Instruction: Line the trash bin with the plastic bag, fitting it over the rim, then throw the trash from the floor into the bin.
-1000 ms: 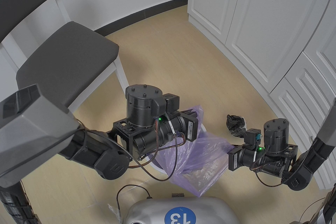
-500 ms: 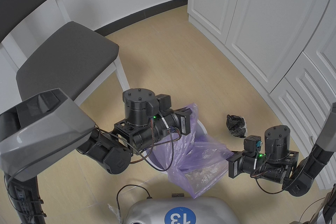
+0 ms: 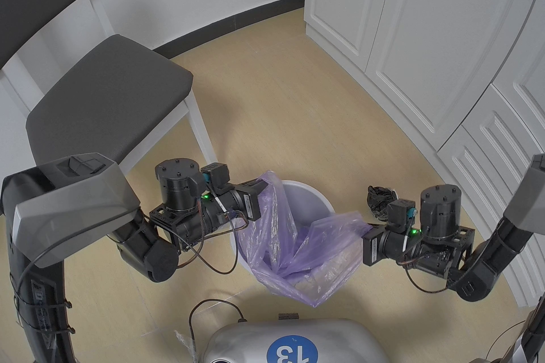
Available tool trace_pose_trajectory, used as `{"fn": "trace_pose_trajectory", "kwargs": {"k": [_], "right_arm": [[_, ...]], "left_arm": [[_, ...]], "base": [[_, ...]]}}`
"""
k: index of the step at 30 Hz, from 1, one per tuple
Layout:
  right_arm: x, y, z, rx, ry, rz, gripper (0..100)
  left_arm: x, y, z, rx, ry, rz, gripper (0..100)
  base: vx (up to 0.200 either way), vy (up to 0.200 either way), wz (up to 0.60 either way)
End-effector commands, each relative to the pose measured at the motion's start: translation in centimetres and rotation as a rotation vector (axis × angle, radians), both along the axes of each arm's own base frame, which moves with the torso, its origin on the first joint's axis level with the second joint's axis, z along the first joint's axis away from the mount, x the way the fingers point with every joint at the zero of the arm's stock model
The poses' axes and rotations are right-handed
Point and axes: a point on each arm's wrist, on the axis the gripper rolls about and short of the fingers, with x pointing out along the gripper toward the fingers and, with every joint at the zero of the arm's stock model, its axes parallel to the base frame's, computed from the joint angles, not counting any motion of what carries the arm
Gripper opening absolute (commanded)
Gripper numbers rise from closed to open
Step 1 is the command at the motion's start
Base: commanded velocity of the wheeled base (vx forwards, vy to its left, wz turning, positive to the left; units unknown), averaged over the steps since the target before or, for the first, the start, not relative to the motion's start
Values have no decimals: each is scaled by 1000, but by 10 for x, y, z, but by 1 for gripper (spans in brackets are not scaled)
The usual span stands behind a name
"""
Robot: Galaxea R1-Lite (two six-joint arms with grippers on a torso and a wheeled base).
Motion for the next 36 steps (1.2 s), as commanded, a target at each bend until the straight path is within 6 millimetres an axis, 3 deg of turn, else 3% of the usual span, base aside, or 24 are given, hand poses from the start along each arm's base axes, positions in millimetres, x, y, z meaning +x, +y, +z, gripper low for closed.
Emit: {"fn": "trace_pose_trajectory", "kwargs": {"k": [1, 11, 18, 24, 29, 36], "right_arm": [[44, -3, 7, -12, 19, -46, 0], [93, -4, 45, -94, 120, -39, 0], [112, -2, 59, -143, 183, -19, 0], [108, -2, 53, -166, 211, -8, 0], [90, -11, 29, -257, 277, 34, 0], [65, -25, 31, -334, 278, 81, 0]], "left_arm": [[-12, 22, 17, 17, 14, 46, 0], [-27, 32, 37, 140, 120, 149, 0], [-29, 32, 39, 234, 219, 223, 0], [-38, 36, 38, 298, 270, 209, 0], [-54, 42, 32, 381, 370, 185, 0], [-71, 49, 37, 442, 443, 158, 0]], "base": [[0, 0, 0], [0, 0, 0], [0, 0, 0], [0, 0, 0], [0, 0, 0], [0, 0, 0]]}}
